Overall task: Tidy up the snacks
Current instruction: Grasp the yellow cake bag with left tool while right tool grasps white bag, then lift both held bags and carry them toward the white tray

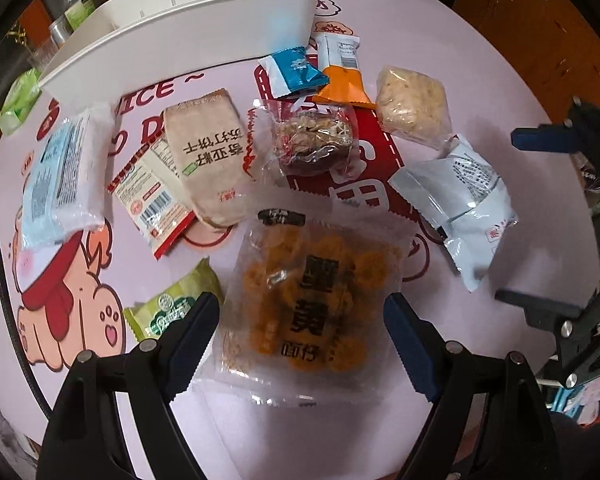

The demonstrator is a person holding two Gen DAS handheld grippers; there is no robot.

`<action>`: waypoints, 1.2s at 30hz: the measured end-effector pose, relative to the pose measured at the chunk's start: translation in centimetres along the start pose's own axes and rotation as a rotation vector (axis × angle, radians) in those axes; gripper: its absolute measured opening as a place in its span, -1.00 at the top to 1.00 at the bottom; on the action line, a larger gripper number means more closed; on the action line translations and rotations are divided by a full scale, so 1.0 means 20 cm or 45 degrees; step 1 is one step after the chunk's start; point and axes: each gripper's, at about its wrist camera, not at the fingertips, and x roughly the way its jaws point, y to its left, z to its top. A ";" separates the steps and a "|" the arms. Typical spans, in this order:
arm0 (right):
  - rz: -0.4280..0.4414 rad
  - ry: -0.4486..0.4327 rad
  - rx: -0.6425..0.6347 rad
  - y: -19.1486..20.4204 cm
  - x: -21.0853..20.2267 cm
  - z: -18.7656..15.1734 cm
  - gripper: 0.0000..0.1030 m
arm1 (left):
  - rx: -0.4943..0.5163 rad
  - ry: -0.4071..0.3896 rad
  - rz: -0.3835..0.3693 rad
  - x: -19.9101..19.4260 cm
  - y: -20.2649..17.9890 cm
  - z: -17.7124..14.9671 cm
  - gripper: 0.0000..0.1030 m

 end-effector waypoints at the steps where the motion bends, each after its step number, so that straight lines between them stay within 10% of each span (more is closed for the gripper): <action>1: 0.002 -0.003 -0.061 0.01 0.01 0.00 -0.90 | 0.008 0.005 0.006 0.00 -0.01 0.01 -0.62; 11: 0.037 0.069 -0.365 -0.03 0.15 -0.05 -0.85 | 0.031 0.051 -0.019 0.02 -0.01 0.10 -0.62; 17: 0.047 0.067 -0.417 -0.03 0.22 -0.06 -0.44 | 0.123 0.096 -0.001 0.02 -0.05 0.11 -0.67; 28: 0.043 0.025 -0.375 -0.05 0.22 -0.05 -0.30 | 0.169 0.208 0.117 0.18 -0.15 0.12 -0.75; 36: 0.108 0.010 -0.159 -0.08 0.18 -0.04 -0.11 | 0.134 0.177 0.141 0.13 -0.16 0.11 -0.35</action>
